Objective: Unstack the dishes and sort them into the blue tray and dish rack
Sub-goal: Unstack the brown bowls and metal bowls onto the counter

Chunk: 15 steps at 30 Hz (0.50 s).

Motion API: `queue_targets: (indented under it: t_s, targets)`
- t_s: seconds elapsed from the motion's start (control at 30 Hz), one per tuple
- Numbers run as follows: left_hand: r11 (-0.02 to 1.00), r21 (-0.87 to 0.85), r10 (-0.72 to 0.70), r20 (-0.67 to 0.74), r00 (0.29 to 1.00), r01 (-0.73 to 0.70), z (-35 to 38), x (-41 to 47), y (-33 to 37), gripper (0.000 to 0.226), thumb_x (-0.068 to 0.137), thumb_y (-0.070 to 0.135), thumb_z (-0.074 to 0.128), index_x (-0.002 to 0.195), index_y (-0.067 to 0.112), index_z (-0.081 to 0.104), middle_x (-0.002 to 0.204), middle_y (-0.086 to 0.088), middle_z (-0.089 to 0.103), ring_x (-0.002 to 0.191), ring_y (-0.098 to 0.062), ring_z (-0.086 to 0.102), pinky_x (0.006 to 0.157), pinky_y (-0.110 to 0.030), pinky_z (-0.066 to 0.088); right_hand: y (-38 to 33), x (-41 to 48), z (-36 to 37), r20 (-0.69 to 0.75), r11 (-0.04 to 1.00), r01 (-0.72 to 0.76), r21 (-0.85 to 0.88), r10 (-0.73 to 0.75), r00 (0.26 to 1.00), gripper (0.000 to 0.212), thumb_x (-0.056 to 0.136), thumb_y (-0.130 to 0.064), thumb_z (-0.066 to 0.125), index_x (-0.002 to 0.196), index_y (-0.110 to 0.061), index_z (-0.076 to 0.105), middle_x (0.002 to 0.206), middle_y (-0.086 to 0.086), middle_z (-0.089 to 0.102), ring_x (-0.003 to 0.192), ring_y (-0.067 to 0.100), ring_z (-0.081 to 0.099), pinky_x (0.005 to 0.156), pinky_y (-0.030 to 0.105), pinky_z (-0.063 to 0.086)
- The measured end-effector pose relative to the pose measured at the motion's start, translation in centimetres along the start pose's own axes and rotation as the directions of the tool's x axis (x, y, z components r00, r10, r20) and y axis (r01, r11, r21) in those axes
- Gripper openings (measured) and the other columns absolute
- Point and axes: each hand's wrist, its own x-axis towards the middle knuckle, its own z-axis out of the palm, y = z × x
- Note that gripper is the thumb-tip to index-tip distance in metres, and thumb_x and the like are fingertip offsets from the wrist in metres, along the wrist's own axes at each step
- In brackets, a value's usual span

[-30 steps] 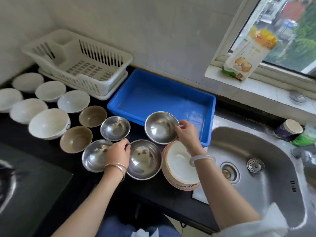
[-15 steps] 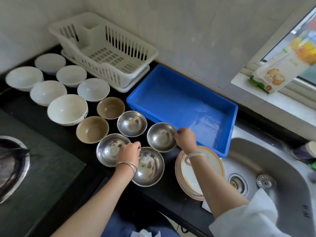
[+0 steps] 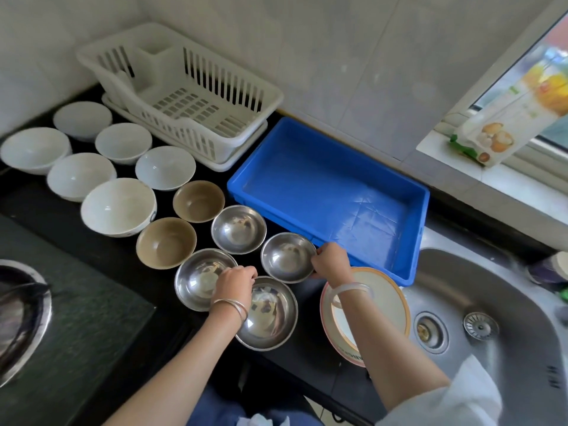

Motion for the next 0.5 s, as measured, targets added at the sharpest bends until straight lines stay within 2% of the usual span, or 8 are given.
queue_targets:
  t_s: [0.1,0.17,0.27,0.4,0.5]
  targets:
    - [1.000,-0.012,-0.007,0.001,1.000,0.007,-0.04,-0.05,0.02,0.027,0.088,0.003,0.044,0.103,0.016,0.064,0.102,-0.007,0.063,0.098,-0.024,0.055,0.071,-0.029,0.039,-0.07,0.02,0.16,0.007,1.000,-0.022,0.008,0.022,1.000,0.017,0.078,0.003,0.046,0.064,-0.005,0.049,0.087,0.023,0.067,0.081,0.033,0.059,0.072,0.034,0.049]
    - [1.000,-0.020,-0.007,-0.005,1.000,0.007,-0.04,-0.13,-0.04,0.027,0.087,0.002,0.045,0.101,0.016,0.064,0.101,-0.006,0.063,0.097,-0.024,0.055,0.072,-0.030,0.041,-0.21,0.15,0.31,0.006,1.000,-0.028,0.003,0.028,1.000,0.019,0.079,0.003,0.046,0.063,-0.007,0.048,0.091,0.022,0.067,0.081,0.031,0.056,0.070,0.032,0.046]
    - [1.000,-0.016,-0.001,-0.016,1.000,0.001,0.04,-0.22,-0.12,0.028,0.086,0.002,0.046,0.101,0.017,0.064,0.101,-0.005,0.063,0.096,-0.024,0.056,0.070,-0.029,0.040,-0.48,0.46,0.62,0.011,0.999,-0.038,0.022,0.037,0.999,0.012,0.082,0.002,0.045,0.078,-0.004,0.056,0.100,0.023,0.068,0.085,0.030,0.059,0.073,0.029,0.047]
    - [1.000,-0.025,0.012,-0.016,1.000,-0.012,0.18,-0.26,-0.05,0.035,0.085,-0.001,0.045,0.107,0.018,0.063,0.104,-0.006,0.062,0.099,-0.025,0.057,0.075,-0.033,0.045,-0.56,0.63,0.87,0.029,0.995,-0.045,0.091,0.042,0.999,0.022,0.082,0.001,0.043,0.091,0.000,0.062,0.100,0.021,0.067,0.093,0.035,0.064,0.084,0.044,0.055]
    - [1.000,-0.023,0.013,-0.006,1.000,-0.013,0.19,-0.22,0.02,0.038,0.085,-0.002,0.044,0.112,0.019,0.062,0.107,-0.007,0.062,0.101,-0.026,0.057,0.080,-0.038,0.049,-0.67,0.19,0.77,0.052,0.994,-0.026,0.109,0.021,0.998,0.016,0.083,-0.005,0.044,0.086,-0.002,0.059,0.091,0.017,0.064,0.086,0.031,0.061,0.079,0.036,0.054]
